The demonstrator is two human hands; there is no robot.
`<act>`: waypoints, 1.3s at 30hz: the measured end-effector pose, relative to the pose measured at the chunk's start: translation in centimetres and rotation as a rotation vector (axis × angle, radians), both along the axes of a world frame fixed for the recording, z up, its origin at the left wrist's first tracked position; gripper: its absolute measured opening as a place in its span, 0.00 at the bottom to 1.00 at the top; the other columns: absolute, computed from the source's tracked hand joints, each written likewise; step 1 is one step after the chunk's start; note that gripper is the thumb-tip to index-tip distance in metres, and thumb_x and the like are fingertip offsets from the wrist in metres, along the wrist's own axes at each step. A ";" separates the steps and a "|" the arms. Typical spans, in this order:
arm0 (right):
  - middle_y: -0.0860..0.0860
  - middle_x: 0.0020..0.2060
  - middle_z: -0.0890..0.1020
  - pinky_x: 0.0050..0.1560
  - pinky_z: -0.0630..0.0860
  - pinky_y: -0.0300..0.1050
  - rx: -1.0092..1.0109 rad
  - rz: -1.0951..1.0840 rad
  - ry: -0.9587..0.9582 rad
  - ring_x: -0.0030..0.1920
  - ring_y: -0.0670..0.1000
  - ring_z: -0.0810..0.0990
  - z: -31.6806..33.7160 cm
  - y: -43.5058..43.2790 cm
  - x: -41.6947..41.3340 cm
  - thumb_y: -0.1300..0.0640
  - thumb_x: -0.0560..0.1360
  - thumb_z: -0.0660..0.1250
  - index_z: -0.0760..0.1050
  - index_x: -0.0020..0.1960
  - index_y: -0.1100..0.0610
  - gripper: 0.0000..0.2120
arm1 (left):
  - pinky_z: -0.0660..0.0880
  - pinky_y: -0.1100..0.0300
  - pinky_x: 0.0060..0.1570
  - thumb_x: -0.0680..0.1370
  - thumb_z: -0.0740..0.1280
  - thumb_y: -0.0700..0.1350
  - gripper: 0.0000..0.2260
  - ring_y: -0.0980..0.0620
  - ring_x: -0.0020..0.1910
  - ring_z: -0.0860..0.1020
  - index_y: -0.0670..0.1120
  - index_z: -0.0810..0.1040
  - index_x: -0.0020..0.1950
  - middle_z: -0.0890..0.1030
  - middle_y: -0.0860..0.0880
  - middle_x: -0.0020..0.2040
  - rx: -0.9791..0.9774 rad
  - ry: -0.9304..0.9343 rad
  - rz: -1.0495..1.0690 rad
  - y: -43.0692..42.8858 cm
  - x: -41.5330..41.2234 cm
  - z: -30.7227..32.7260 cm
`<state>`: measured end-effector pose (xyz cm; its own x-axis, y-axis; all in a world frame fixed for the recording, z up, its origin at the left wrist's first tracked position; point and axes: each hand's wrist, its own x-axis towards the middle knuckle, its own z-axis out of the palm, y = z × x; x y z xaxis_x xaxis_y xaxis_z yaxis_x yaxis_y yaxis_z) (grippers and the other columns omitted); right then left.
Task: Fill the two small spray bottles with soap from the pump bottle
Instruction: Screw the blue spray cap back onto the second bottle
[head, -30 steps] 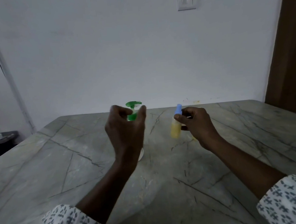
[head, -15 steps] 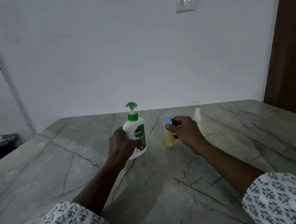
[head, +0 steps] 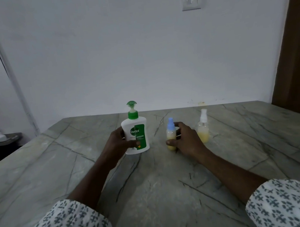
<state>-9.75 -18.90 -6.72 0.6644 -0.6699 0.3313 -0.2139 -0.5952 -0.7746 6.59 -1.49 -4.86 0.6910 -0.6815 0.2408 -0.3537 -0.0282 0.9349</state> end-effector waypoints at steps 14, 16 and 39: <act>0.56 0.58 0.80 0.55 0.78 0.50 0.010 -0.049 -0.032 0.55 0.55 0.80 -0.1 0.5 0.9 0.58 0.70 0.76 0.64 0.74 0.58 0.36 | 0.78 0.48 0.56 0.69 0.73 0.28 0.21 0.46 0.54 0.81 0.44 0.77 0.58 0.83 0.44 0.55 -0.009 0.024 -0.064 0.3 1.8 -0.3; 0.56 0.58 0.80 0.55 0.79 0.54 0.011 -0.045 -0.025 0.55 0.55 0.80 -0.2 0.6 0.9 0.58 0.71 0.76 0.64 0.74 0.58 0.36 | 0.78 0.50 0.54 0.69 0.72 0.28 0.20 0.47 0.53 0.81 0.45 0.77 0.57 0.83 0.45 0.54 -0.016 0.025 -0.071 0.4 1.9 -0.4; 0.55 0.56 0.81 0.53 0.73 0.42 0.026 -0.054 0.036 0.57 0.54 0.79 -0.4 0.9 0.9 0.58 0.69 0.77 0.58 0.76 0.58 0.42 | 0.76 0.50 0.56 0.69 0.73 0.28 0.26 0.47 0.56 0.79 0.44 0.72 0.64 0.81 0.45 0.57 -0.025 0.058 -0.069 0.1 2.6 -1.1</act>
<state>-8.85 -17.95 -7.09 0.6385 -0.7130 0.2896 -0.2728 -0.5616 -0.7811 9.19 -1.41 -5.99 0.6560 -0.7221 0.2197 -0.2994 0.0183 0.9540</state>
